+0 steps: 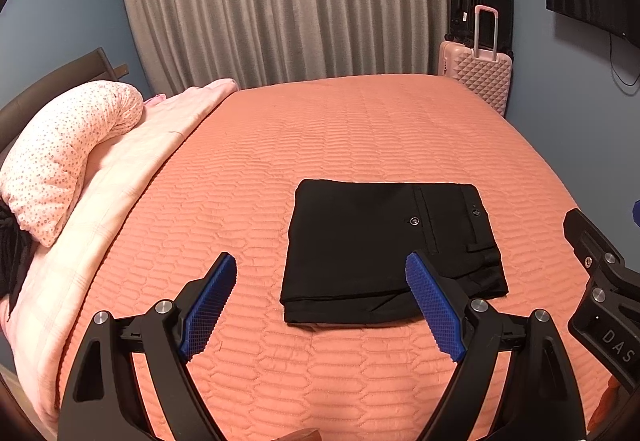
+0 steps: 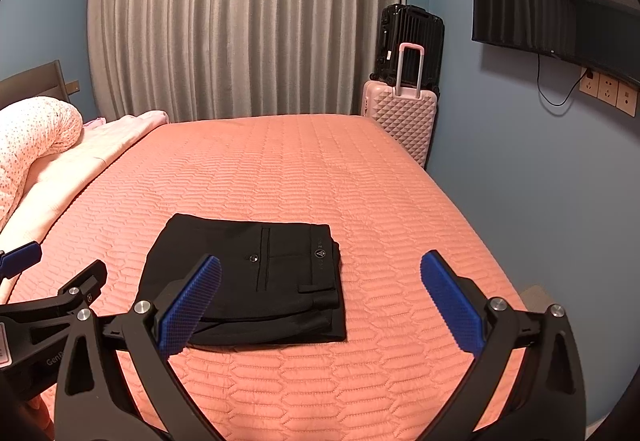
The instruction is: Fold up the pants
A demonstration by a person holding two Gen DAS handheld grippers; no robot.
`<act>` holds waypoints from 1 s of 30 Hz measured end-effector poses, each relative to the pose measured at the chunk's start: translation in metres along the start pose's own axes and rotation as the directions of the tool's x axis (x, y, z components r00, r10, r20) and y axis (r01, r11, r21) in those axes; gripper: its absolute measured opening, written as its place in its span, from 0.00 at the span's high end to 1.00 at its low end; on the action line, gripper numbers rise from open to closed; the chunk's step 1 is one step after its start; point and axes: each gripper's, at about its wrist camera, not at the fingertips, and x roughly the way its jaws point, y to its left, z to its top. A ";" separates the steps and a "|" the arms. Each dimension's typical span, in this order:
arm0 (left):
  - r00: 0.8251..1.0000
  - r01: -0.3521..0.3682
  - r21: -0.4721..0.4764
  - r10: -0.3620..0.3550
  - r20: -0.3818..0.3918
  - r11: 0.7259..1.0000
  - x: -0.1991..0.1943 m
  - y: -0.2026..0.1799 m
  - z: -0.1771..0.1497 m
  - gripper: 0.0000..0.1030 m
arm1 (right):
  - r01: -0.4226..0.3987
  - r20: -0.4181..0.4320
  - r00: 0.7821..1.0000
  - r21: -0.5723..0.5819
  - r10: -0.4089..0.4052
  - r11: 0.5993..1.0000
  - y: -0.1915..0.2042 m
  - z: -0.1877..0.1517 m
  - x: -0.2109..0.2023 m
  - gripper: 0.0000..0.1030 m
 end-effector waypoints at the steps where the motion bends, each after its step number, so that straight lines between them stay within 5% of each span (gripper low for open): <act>1: 1.000 0.001 0.000 -0.001 0.001 1.000 0.000 0.000 0.000 0.17 | 0.001 0.001 1.000 -0.001 -0.001 1.000 0.000 0.000 0.000 0.04; 30: 0.999 0.005 0.001 -0.005 -0.049 1.000 0.020 0.000 -0.011 0.17 | -0.001 -0.024 1.000 0.003 0.001 1.000 -0.004 -0.007 0.011 0.04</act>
